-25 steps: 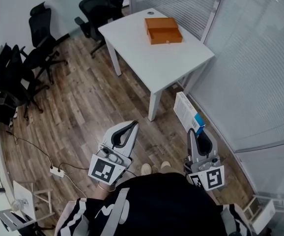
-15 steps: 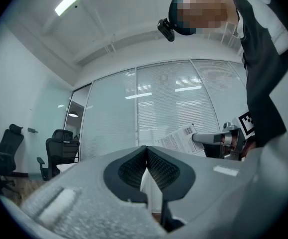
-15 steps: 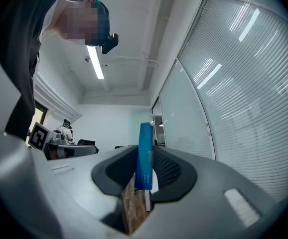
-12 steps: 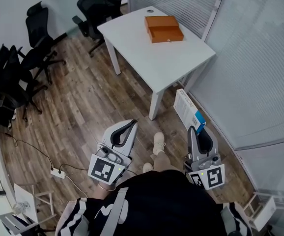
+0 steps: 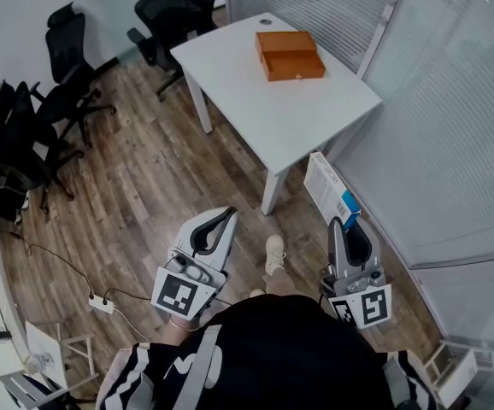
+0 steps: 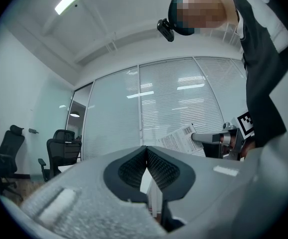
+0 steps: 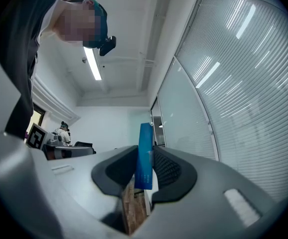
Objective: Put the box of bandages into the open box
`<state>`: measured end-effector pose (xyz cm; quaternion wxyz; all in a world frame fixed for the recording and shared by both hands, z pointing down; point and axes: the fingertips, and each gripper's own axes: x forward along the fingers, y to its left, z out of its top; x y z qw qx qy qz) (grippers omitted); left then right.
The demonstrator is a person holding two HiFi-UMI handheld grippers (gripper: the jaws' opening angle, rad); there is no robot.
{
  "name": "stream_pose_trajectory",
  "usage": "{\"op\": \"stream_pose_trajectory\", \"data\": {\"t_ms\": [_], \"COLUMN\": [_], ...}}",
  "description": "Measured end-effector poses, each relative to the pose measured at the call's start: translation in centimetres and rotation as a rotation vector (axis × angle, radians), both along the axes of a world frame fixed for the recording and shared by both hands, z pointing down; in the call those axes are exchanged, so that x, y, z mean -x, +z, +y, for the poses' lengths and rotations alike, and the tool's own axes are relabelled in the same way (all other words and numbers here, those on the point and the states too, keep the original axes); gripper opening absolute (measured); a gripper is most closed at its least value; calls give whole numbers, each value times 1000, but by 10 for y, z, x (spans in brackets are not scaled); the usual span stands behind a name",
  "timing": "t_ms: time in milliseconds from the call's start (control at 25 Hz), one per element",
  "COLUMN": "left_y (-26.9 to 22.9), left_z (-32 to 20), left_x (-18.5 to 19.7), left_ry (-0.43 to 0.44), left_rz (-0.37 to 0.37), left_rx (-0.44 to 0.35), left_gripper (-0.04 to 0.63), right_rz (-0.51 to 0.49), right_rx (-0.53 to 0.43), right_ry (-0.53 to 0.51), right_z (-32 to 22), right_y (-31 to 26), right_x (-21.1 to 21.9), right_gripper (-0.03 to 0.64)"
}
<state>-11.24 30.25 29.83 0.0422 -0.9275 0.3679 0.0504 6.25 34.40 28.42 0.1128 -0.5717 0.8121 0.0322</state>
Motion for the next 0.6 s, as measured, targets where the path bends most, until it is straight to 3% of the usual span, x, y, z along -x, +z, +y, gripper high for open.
{"op": "stream_pose_trajectory", "data": {"t_ms": [160,600], "left_y": [-3,-3], "left_z": [-34,-108], "left_x": [-8,-26], "left_ry": [-10,-41], "left_rz": [-5,-19], "left_rx": [-1,3], "left_gripper": [0,0], "right_rz": [7,-2], "right_rx": [-85,-92], "right_ry": [3,-31], "right_z": [-35,-114], "right_y": [-11,-16], "right_x": [-15,-33], "right_gripper": [84,83]}}
